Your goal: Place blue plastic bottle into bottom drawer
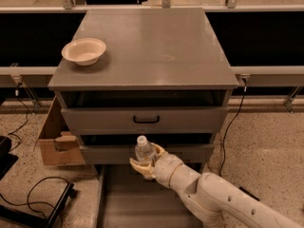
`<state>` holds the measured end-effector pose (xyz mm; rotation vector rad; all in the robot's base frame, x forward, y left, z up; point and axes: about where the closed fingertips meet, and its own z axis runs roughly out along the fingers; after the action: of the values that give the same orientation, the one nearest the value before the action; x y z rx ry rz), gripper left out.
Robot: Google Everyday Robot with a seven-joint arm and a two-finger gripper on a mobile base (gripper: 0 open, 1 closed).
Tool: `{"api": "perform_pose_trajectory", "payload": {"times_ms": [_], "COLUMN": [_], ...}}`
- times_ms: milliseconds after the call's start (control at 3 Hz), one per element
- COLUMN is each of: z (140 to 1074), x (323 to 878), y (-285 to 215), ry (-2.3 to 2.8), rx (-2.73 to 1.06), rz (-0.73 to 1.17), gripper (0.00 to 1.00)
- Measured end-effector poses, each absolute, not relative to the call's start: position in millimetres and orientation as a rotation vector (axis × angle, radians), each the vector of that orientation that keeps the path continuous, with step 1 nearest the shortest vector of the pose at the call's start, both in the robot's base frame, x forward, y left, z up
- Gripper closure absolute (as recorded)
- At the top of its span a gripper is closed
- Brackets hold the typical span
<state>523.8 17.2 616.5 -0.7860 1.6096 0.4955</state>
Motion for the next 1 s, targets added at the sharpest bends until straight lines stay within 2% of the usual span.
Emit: {"api": "perform_pose_trajectory", "payload": {"times_ms": [333,667,1000], "z": [616,577,487], "x": [524,523,527], "y": [17,39,81], "ry": [1.61,1.619,1.605], "rx": [-0.786,-0.797,-0.869], "rz": [0.496,0.557,0.665], "gripper": [1.0,1.0,1.0]}}
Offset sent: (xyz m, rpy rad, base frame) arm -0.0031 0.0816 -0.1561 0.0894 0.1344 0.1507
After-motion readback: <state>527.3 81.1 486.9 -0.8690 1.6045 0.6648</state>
